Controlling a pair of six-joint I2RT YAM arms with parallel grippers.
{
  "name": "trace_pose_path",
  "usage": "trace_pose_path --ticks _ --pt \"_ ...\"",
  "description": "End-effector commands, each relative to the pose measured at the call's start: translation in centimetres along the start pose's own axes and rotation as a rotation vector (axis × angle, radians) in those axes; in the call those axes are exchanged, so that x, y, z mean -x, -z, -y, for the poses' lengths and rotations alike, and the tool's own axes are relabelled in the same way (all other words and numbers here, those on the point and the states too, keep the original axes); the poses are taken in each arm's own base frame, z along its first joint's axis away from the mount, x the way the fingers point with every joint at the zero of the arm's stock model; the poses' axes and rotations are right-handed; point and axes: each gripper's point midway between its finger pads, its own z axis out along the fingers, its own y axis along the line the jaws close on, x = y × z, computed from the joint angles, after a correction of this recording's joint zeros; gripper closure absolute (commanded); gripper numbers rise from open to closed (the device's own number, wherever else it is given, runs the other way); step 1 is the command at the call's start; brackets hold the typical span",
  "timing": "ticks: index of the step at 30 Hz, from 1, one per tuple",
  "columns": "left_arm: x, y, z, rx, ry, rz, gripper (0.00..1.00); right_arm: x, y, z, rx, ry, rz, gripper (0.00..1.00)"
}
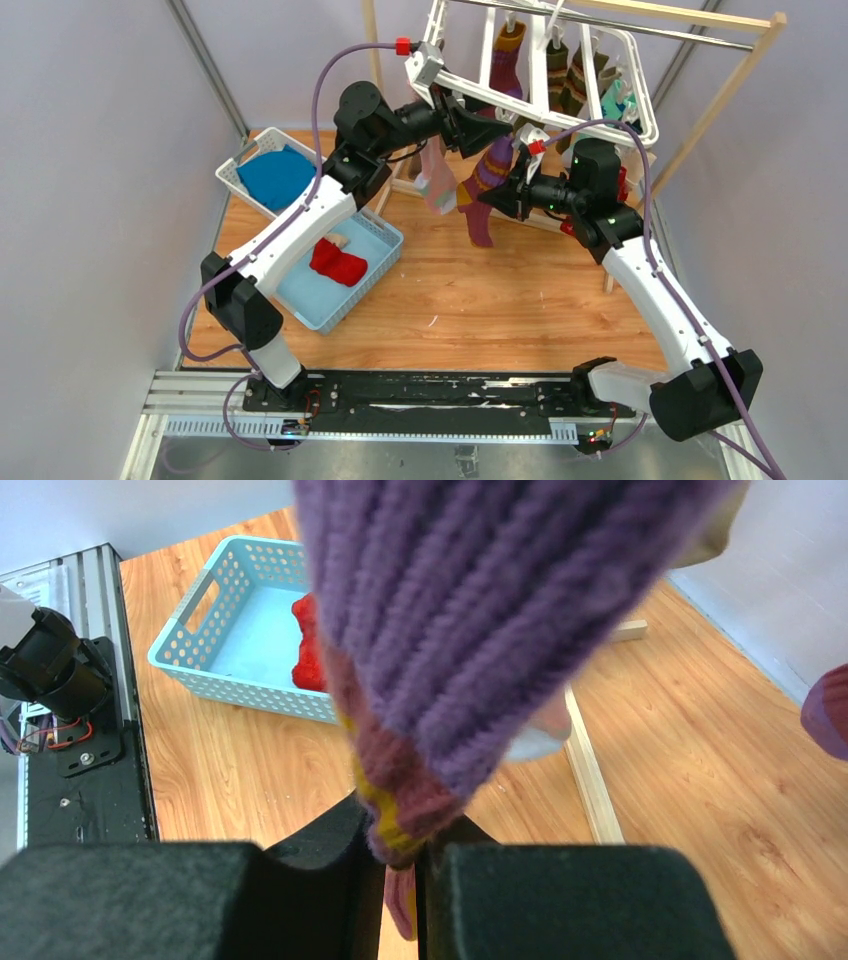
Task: Remove the socks clipped to the hanger
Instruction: Remove the sock from the hanger.
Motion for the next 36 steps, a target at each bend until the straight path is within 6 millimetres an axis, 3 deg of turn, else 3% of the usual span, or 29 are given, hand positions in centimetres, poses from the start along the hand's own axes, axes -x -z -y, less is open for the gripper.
trace_pose_path --ticks 1,5,11,19,20,21,24,29,36 --pt "-0.7 -0.6 -0.7 0.038 0.068 0.012 0.32 -0.6 0.0 -0.1 0.014 -0.001 -0.010 0.87" --pt "-0.7 -0.6 -0.3 0.019 0.064 0.011 0.48 -0.7 0.1 -0.1 0.011 0.002 -0.014 0.87" --pt "-1.4 -0.3 -0.3 0.022 0.071 -0.004 0.60 -0.7 0.2 -0.2 0.011 0.005 -0.014 0.87" --pt "-2.1 0.2 -0.1 0.020 0.089 -0.019 0.94 -0.7 0.2 -0.1 0.008 0.007 -0.016 0.87" --pt "-2.0 0.3 0.0 0.023 0.088 -0.017 0.91 -0.7 0.2 -0.1 0.008 0.008 -0.016 0.87" --pt "-2.0 0.3 0.0 0.027 0.092 -0.016 0.81 -0.6 0.3 -0.1 0.006 0.010 -0.016 0.87" --pt "-1.9 0.8 -0.1 0.042 0.097 -0.014 0.38 -0.6 0.4 -0.2 0.002 0.009 -0.016 0.87" --pt "-2.4 2.0 -0.4 0.083 0.108 -0.021 0.01 -0.5 0.6 0.0 -0.014 0.013 -0.018 0.87" --pt "-3.8 3.7 -0.9 0.147 0.093 -0.061 0.00 -0.5 0.7 -0.2 -0.013 0.022 -0.015 0.87"
